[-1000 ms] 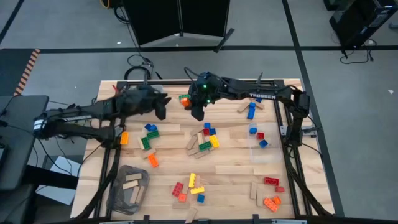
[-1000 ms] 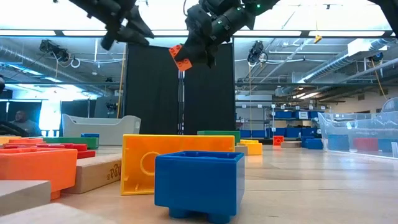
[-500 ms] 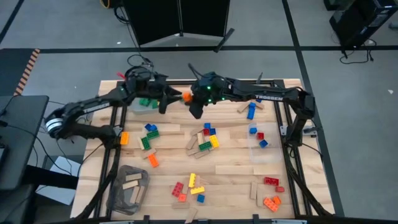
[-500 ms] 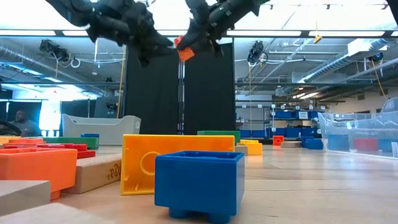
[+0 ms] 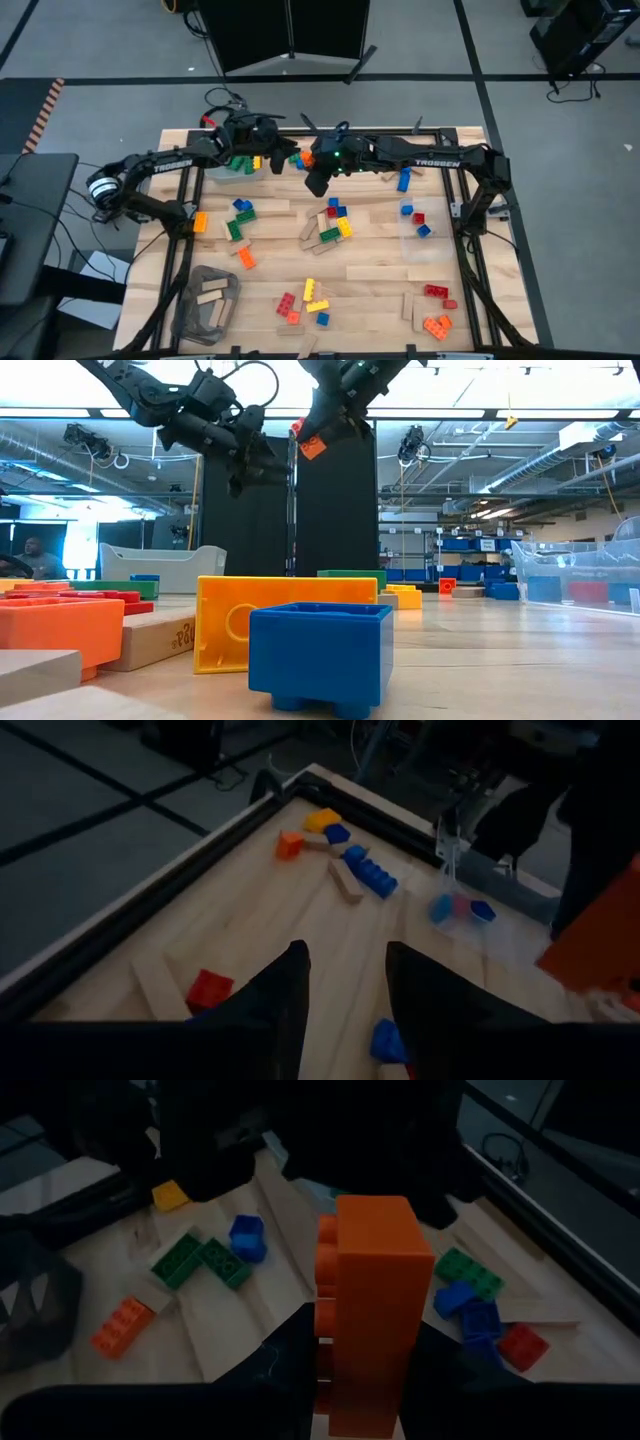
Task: Sort blocks by size
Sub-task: Put the large orange game piece into the gray bin
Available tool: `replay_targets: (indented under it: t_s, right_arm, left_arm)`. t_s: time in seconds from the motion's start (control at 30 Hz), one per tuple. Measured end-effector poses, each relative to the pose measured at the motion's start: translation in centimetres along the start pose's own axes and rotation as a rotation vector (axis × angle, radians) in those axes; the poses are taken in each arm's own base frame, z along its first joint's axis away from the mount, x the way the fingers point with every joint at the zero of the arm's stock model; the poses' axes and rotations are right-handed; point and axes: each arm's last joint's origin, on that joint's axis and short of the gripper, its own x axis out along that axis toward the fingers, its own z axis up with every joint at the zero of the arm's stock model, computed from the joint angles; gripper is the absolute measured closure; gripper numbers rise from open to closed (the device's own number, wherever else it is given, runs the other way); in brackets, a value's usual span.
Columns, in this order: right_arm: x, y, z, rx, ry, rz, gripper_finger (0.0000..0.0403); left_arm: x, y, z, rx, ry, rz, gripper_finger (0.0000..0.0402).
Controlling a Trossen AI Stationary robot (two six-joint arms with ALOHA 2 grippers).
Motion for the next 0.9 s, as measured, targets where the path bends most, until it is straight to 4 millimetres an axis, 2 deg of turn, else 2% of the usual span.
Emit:
replay_targets:
  t_s: [0.33, 0.73, 0.9]
  right_arm:
    - [-0.08, 0.59, -0.22, 0.020, -0.003, -0.006, 0.0292]
    - [-0.08, 0.75, -0.31, 0.020, 0.001, -0.003, 0.0292]
    - [-0.06, 0.60, -0.26, 0.020, 0.000, -0.006, 0.0292]
  left_arm:
    - [0.08, -0.08, 0.62, 0.016, -0.064, -0.010, 0.0259]
    - [0.11, -0.39, 0.68, 0.025, -0.063, -0.073, 0.0258]
    - [0.10, -0.46, 0.71, 0.053, -0.065, -0.093, 0.0226]
